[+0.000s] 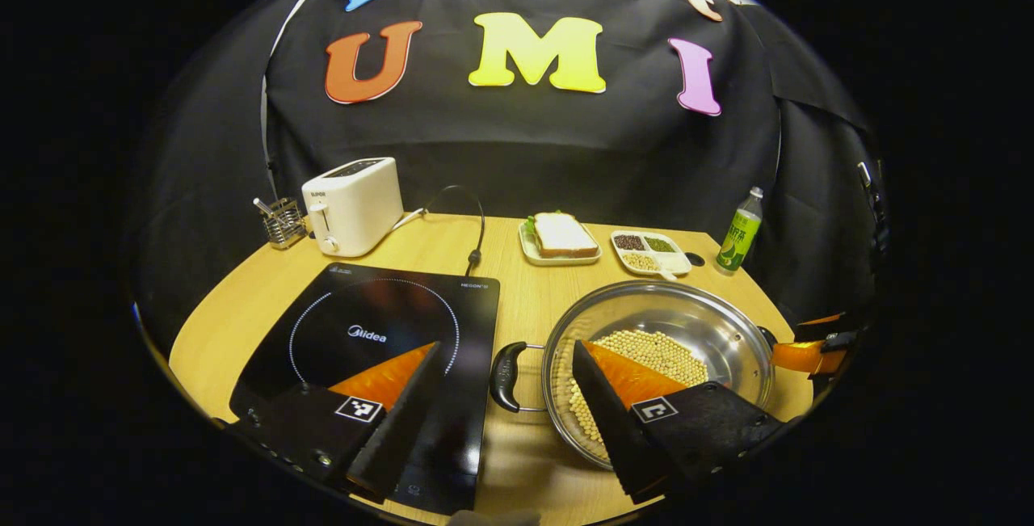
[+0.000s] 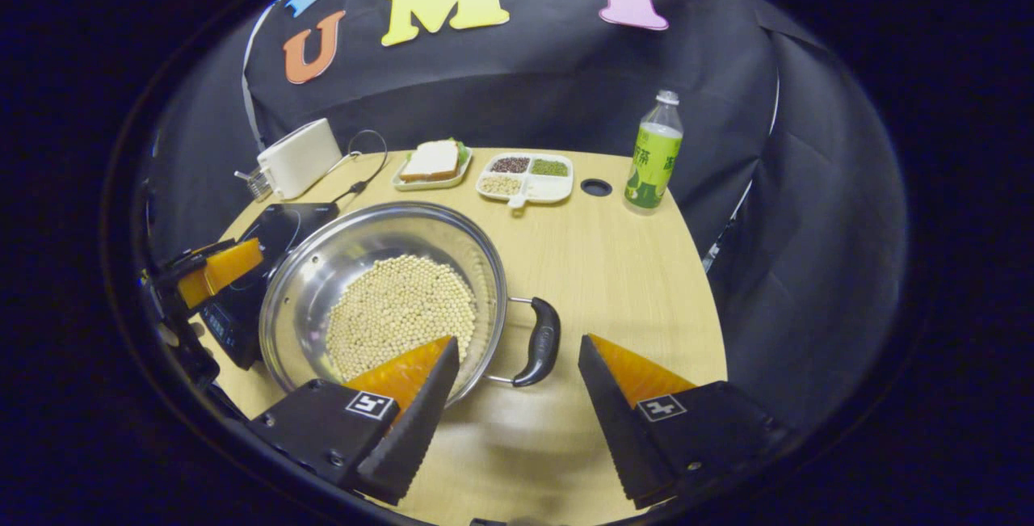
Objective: First push the handle of the pot to place it horizontally, then grasp the pot with both hands and set it on the induction cooktop.
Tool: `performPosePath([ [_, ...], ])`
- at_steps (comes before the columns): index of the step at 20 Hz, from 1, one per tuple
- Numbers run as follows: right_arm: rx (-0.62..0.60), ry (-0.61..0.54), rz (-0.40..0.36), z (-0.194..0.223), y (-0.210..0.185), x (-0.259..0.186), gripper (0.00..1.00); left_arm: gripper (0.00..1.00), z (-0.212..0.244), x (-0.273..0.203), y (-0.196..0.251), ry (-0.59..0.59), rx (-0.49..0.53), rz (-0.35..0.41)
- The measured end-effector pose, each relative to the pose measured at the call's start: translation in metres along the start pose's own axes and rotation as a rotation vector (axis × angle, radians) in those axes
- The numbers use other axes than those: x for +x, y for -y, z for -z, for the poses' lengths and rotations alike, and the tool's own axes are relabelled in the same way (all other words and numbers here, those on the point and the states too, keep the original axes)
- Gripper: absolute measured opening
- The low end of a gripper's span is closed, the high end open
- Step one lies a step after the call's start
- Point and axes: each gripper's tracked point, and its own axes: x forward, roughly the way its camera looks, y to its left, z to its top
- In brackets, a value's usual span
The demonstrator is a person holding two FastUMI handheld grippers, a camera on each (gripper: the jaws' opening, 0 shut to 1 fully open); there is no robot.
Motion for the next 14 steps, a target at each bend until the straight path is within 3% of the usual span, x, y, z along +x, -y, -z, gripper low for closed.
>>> performPosePath([
  [8, 0.020, -0.085, -0.023, 0.011, -0.009, 0.033, 0.92, 0.96, 0.022, 0.034, 0.015, -0.096, 0.025, 0.015],
  [11, 0.001, -0.100, -0.015, 0.011, -0.009, 0.037, 0.82, 0.96, 0.024, 0.040, 0.020, -0.116, 0.039, 0.022],
  [14, -0.015, -0.123, -0.003, 0.013, -0.007, 0.041, 0.80, 0.98, 0.032, 0.045, 0.021, -0.148, 0.044, 0.026],
])
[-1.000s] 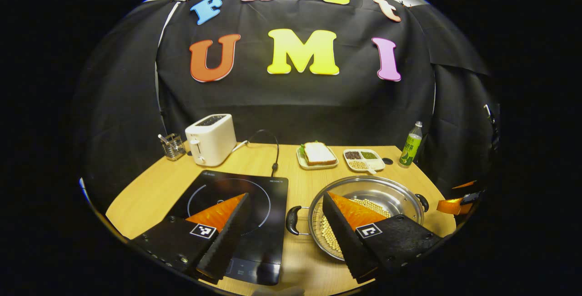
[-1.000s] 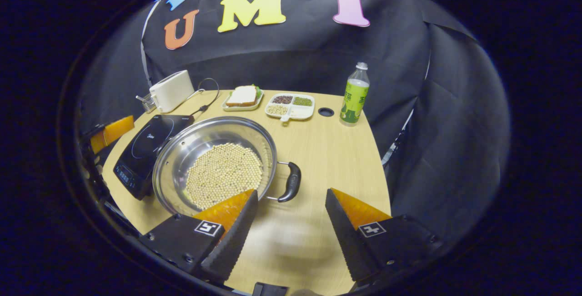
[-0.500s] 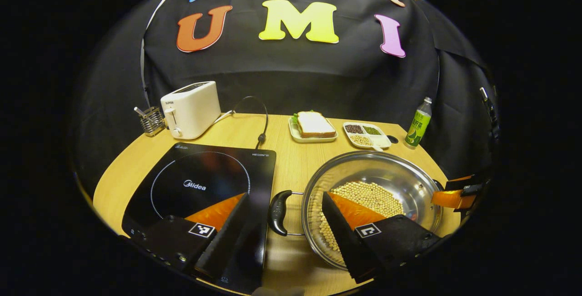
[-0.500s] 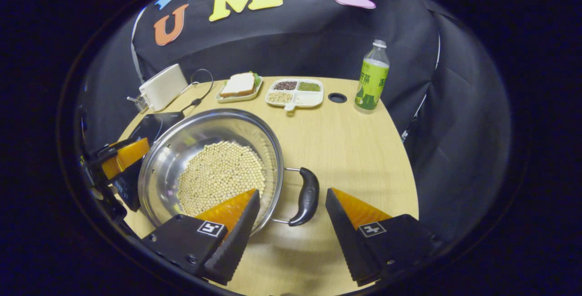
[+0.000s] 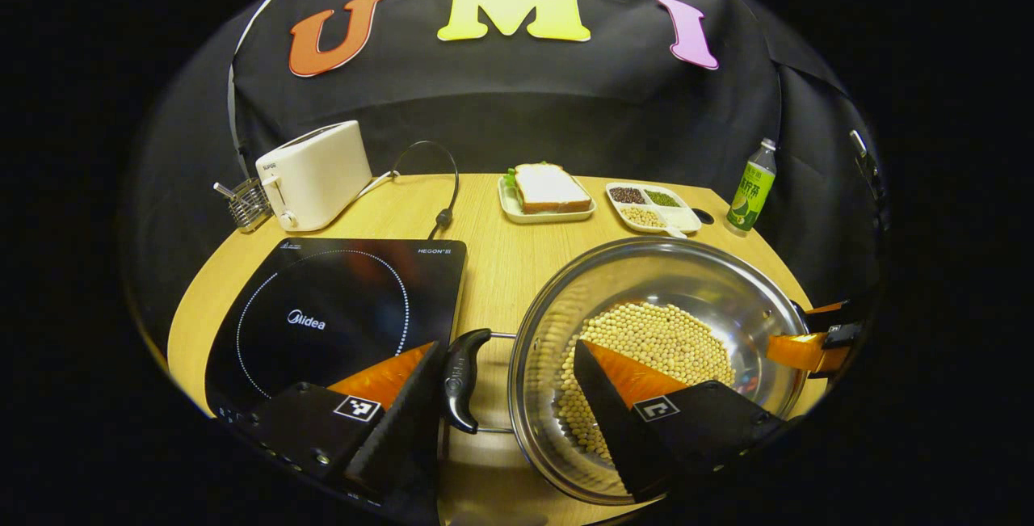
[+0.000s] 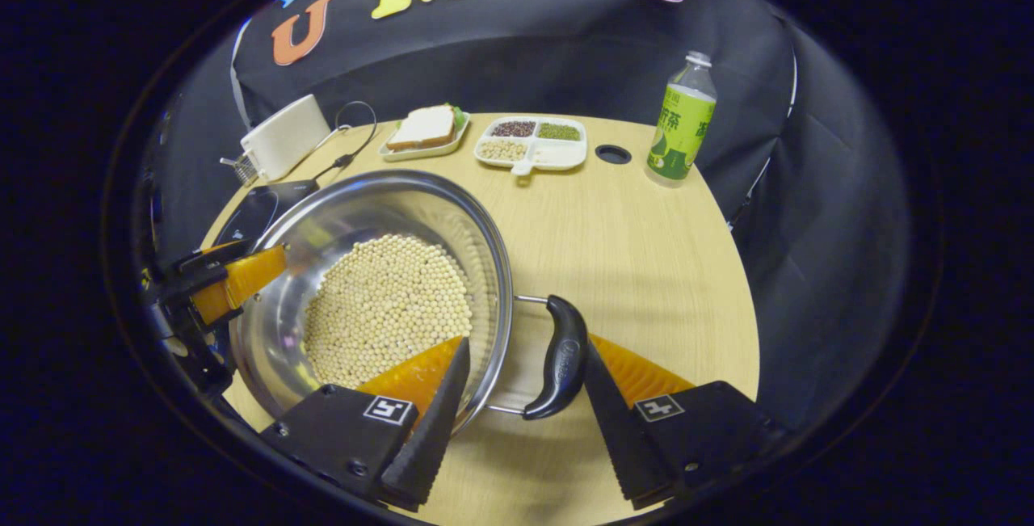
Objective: First push the handle of the pot to place it horizontally, then grasp the pot with both hands and set it on the induction cooktop.
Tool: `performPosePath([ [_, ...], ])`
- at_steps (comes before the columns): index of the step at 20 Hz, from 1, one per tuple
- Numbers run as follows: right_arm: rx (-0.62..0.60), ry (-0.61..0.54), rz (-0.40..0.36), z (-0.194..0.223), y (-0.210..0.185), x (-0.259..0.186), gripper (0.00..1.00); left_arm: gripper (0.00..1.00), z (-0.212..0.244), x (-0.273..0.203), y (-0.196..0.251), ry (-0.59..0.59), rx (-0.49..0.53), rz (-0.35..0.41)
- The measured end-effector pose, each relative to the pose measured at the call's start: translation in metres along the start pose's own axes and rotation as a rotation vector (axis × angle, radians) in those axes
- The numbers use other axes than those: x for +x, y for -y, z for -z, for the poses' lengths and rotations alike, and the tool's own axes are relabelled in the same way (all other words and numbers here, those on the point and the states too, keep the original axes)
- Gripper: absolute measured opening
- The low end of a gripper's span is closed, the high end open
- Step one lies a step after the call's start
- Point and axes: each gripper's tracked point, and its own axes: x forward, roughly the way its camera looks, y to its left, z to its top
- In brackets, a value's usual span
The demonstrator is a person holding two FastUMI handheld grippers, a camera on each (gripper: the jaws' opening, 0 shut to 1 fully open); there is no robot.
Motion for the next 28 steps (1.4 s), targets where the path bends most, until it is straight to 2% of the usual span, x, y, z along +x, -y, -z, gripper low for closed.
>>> performPosePath([
  [4, 0.003, -0.026, 0.013, 0.003, 0.002, 0.004, 0.78, 0.95, 0.000, 0.002, -0.001, -0.017, 0.009, -0.016],
  [6, -0.003, -0.038, 0.021, 0.003, 0.004, 0.004, 0.77, 0.95, 0.002, 0.005, -0.007, -0.029, 0.024, -0.050],
  [8, 0.009, -0.044, 0.025, 0.004, 0.006, 0.002, 0.75, 0.86, 0.001, 0.004, -0.007, -0.034, 0.004, -0.058],
  [9, 0.014, -0.048, 0.026, 0.005, 0.008, 0.002, 0.74, 0.71, 0.001, 0.005, -0.005, -0.038, -0.015, -0.048],
  [10, 0.022, -0.049, 0.029, 0.005, 0.010, 0.002, 0.72, 0.78, 0.003, 0.005, -0.003, -0.051, -0.024, -0.039],
  [11, 0.026, -0.052, 0.034, 0.006, 0.011, 0.002, 0.72, 0.76, 0.004, 0.005, -0.005, -0.057, -0.024, -0.043],
  [12, 0.018, -0.062, 0.047, 0.009, 0.011, 0.003, 0.71, 0.87, 0.007, 0.005, -0.006, -0.072, -0.024, -0.045],
  [13, 0.007, -0.070, 0.060, 0.008, 0.013, 0.003, 0.70, 0.75, 0.009, 0.004, -0.006, -0.082, -0.019, -0.054],
  [14, 0.007, -0.072, 0.068, 0.006, 0.014, 0.003, 0.70, 0.75, 0.007, 0.004, -0.008, -0.094, -0.015, -0.057],
  [15, 0.014, -0.074, 0.069, 0.005, 0.014, 0.005, 0.70, 0.66, 0.010, 0.007, -0.007, -0.097, -0.012, -0.053],
  [16, 0.013, -0.078, 0.067, 0.005, 0.014, 0.004, 0.68, 0.66, 0.010, 0.007, -0.007, -0.100, -0.007, -0.047],
  [17, 0.015, -0.079, 0.065, 0.005, 0.014, 0.002, 0.69, 0.72, 0.010, 0.005, -0.007, -0.112, 0.005, -0.047],
  [19, 0.040, -0.092, 0.065, 0.005, 0.014, 0.002, 0.62, 0.48, 0.009, 0.004, -0.006, -0.124, 0.006, -0.044],
  [21, 0.061, -0.097, 0.061, 0.004, 0.012, 0.001, 0.57, 0.66, 0.010, 0.004, -0.007, -0.132, -0.009, -0.045],
  [22, 0.061, -0.101, 0.055, 0.007, 0.010, -0.002, 0.55, 0.55, 0.007, 0.003, -0.007, -0.132, -0.006, -0.048],
  [24, 0.066, -0.088, 0.060, 0.004, 0.008, -0.008, 0.54, 0.53, 0.003, 0.000, -0.009, -0.119, 0.001, -0.045],
  [25, 0.061, -0.084, 0.062, 0.002, 0.006, -0.013, 0.54, 0.64, 0.003, -0.004, -0.011, -0.115, 0.006, -0.045],
  [26, 0.059, -0.086, 0.065, 0.001, 0.004, -0.017, 0.54, 0.53, 0.001, -0.006, -0.013, -0.116, 0.003, -0.045],
  [28, 0.059, -0.078, 0.067, -0.004, 0.000, -0.024, 0.54, 0.53, -0.002, -0.012, -0.015, -0.113, -0.007, -0.040],
])
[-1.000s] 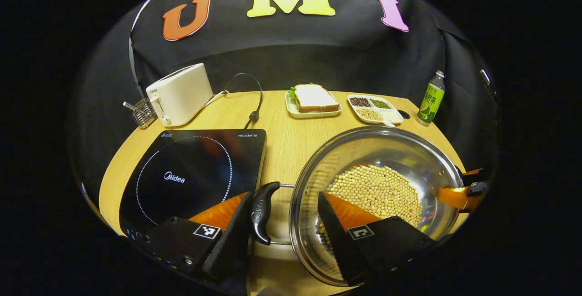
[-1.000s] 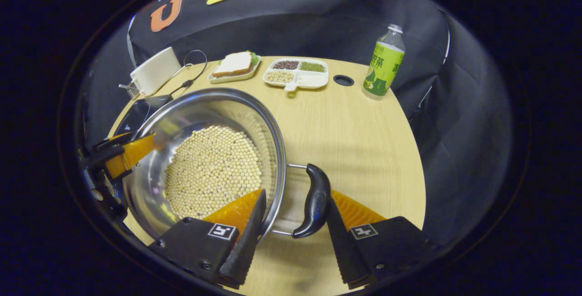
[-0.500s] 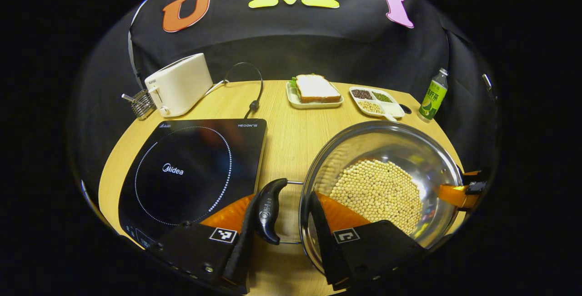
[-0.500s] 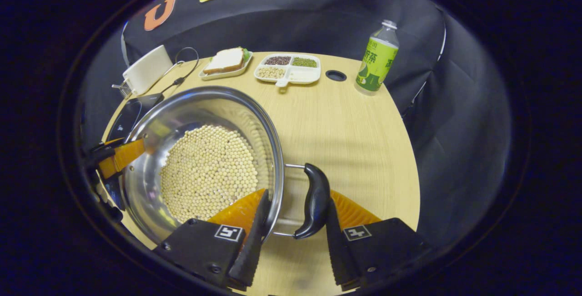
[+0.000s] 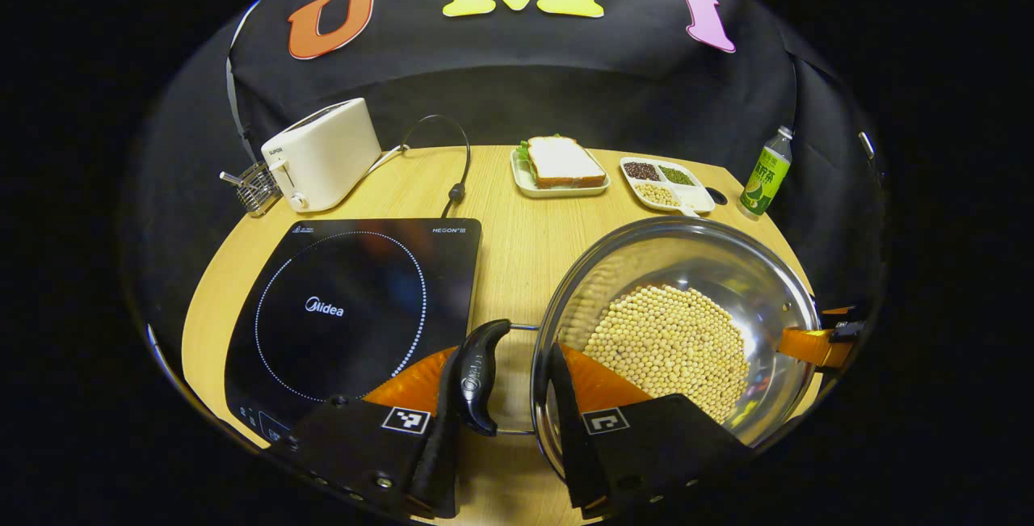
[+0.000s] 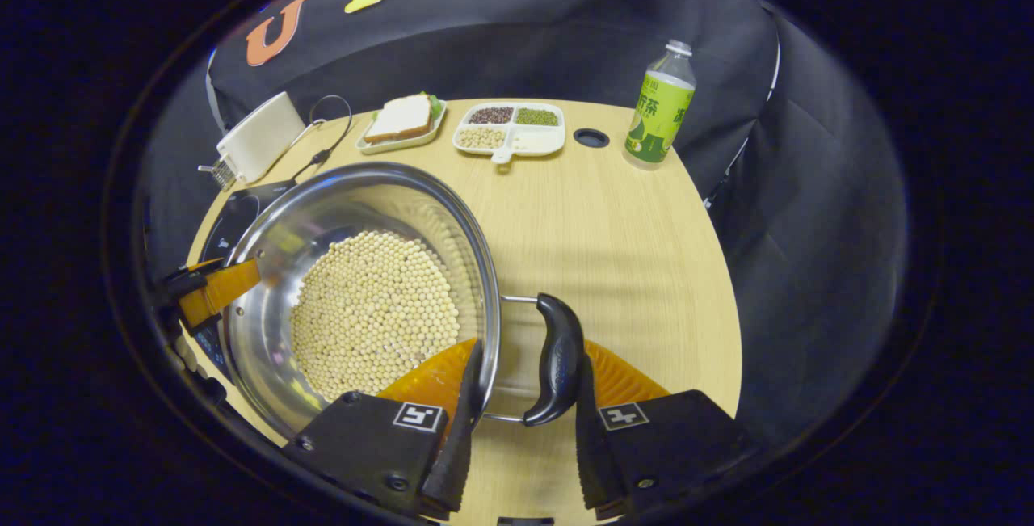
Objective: First push the handle of the pot to place it horizontally, then grasp the pot with both hands and set it on the induction cooktop.
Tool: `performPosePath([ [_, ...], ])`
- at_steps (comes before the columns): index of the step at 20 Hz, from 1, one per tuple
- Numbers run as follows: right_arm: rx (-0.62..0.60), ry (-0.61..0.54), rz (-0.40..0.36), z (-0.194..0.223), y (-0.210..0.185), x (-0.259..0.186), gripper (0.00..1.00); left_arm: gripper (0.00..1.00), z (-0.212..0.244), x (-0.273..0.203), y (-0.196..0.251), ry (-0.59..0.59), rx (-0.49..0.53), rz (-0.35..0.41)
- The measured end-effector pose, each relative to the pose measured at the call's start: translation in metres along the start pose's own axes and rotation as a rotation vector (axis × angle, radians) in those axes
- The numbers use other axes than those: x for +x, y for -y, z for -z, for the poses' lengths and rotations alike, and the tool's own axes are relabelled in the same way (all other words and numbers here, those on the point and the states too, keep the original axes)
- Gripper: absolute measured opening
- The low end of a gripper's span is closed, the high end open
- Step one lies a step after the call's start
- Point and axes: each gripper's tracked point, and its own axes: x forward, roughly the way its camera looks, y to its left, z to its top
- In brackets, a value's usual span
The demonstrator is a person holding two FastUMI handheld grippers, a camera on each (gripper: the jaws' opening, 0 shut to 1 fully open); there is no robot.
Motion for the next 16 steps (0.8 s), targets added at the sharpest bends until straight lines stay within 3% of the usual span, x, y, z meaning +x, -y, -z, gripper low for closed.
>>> performPosePath([
  [16, 0.004, 0.085, -0.020, -0.036, -0.084, -0.062, 0.56, 0.53, -0.049, -0.051, -0.078, 0.081, 0.014, -0.008],
])
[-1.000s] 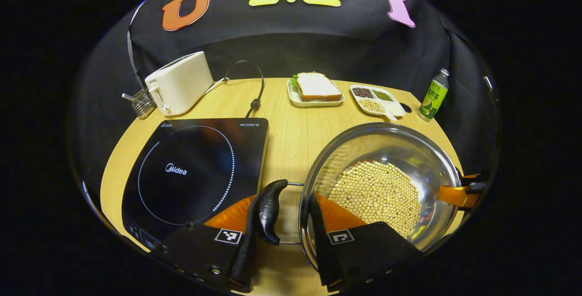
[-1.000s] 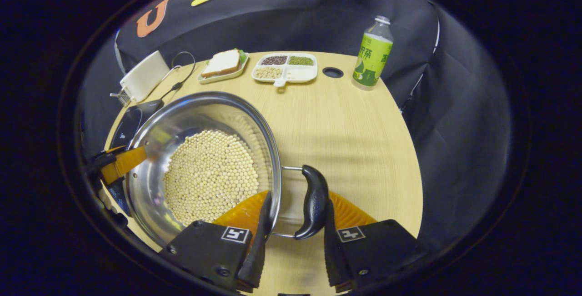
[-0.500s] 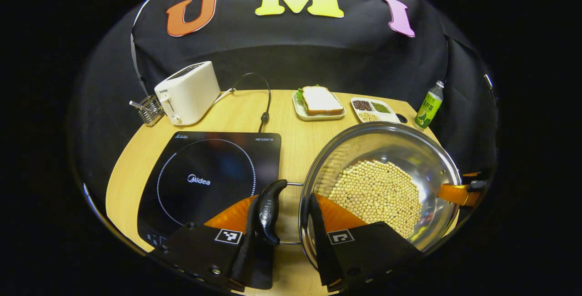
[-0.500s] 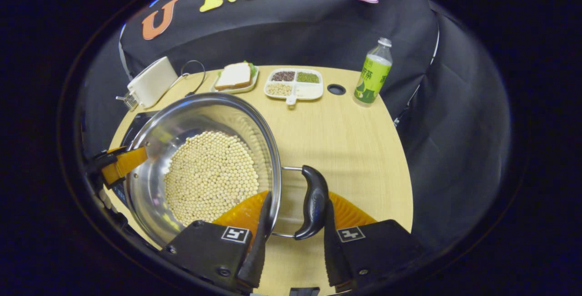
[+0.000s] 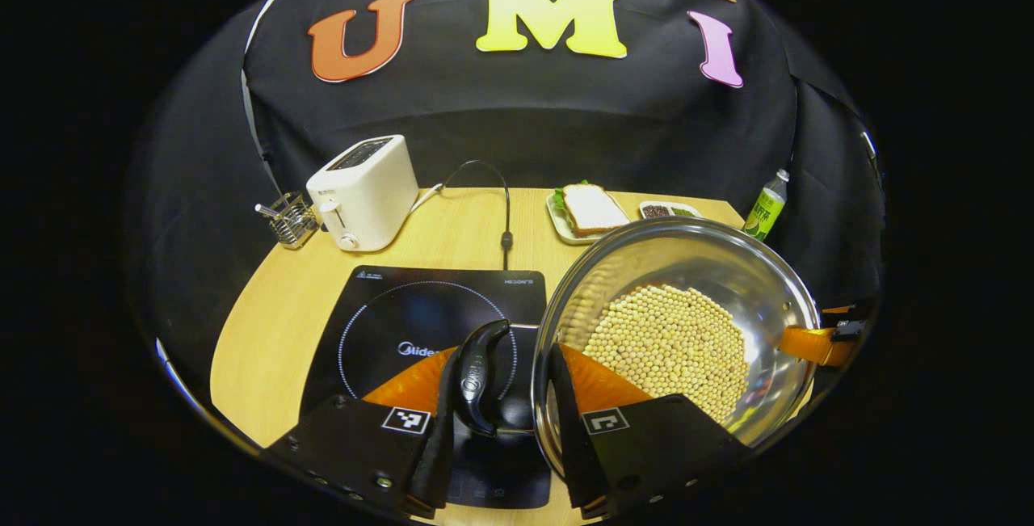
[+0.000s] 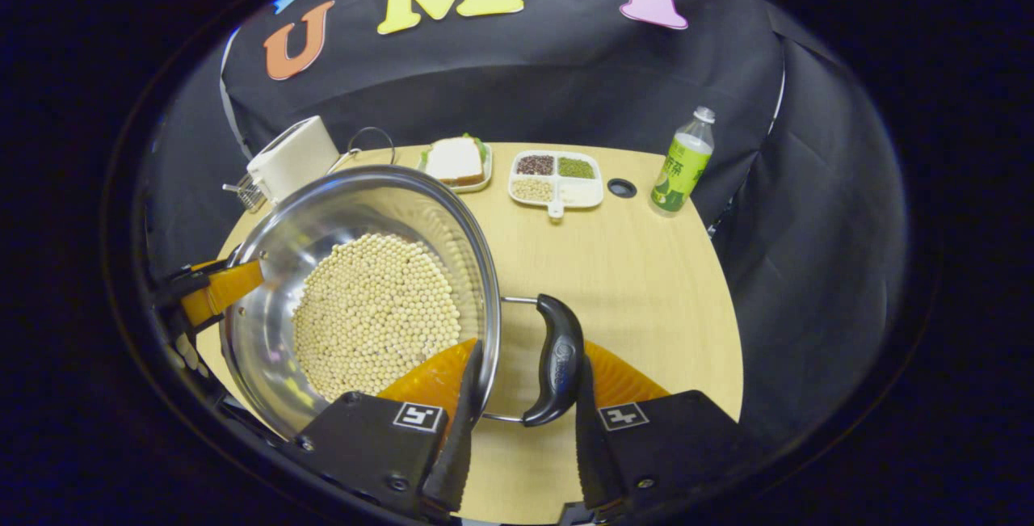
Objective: First push the handle of the pot to place it horizontally, then grasp the pot with both hands and set it on the induction cooktop.
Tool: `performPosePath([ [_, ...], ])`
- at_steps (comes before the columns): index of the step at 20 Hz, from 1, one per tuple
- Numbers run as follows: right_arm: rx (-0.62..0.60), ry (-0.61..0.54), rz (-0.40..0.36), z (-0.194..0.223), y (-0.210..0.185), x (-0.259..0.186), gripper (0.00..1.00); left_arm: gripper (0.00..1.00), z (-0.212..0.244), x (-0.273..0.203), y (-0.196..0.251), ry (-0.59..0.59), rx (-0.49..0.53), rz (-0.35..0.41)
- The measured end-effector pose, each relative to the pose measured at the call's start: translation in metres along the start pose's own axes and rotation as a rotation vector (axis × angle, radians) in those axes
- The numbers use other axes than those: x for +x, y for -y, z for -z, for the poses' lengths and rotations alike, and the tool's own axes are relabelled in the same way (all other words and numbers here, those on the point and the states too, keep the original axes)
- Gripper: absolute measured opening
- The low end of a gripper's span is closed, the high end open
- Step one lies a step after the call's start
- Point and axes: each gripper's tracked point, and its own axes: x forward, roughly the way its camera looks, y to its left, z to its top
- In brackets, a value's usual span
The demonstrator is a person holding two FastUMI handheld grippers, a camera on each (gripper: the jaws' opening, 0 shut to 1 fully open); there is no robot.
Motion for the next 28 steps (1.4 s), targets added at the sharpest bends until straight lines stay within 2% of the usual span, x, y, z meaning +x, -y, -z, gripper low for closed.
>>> performPosePath([
  [2, 0.002, 0.002, -0.002, 0.001, -0.014, -0.003, 0.53, 0.53, -0.001, -0.002, -0.012, 0.004, 0.001, -0.004],
  [3, 0.002, 0.003, -0.003, 0.000, -0.021, -0.003, 0.56, 0.53, -0.001, -0.004, -0.019, 0.005, 0.002, -0.005],
  [4, 0.001, 0.003, -0.004, 0.000, -0.028, -0.003, 0.53, 0.53, -0.002, -0.004, -0.026, 0.003, 0.003, -0.005],
  [8, 0.013, 0.000, -0.013, 0.000, -0.062, -0.004, 0.56, 0.53, -0.006, -0.008, -0.055, 0.007, 0.018, -0.016],
  [14, 0.022, -0.012, -0.029, -0.002, -0.113, 0.006, 0.53, 0.53, -0.004, -0.005, -0.103, -0.003, 0.027, -0.035],
  [23, 0.001, -0.042, -0.029, -0.009, -0.185, 0.030, 0.53, 0.53, 0.002, 0.017, -0.170, -0.016, 0.019, -0.053],
  [28, 0.005, -0.055, -0.019, -0.012, -0.211, 0.044, 0.54, 0.53, -0.002, 0.034, -0.194, -0.009, 0.046, -0.045],
])
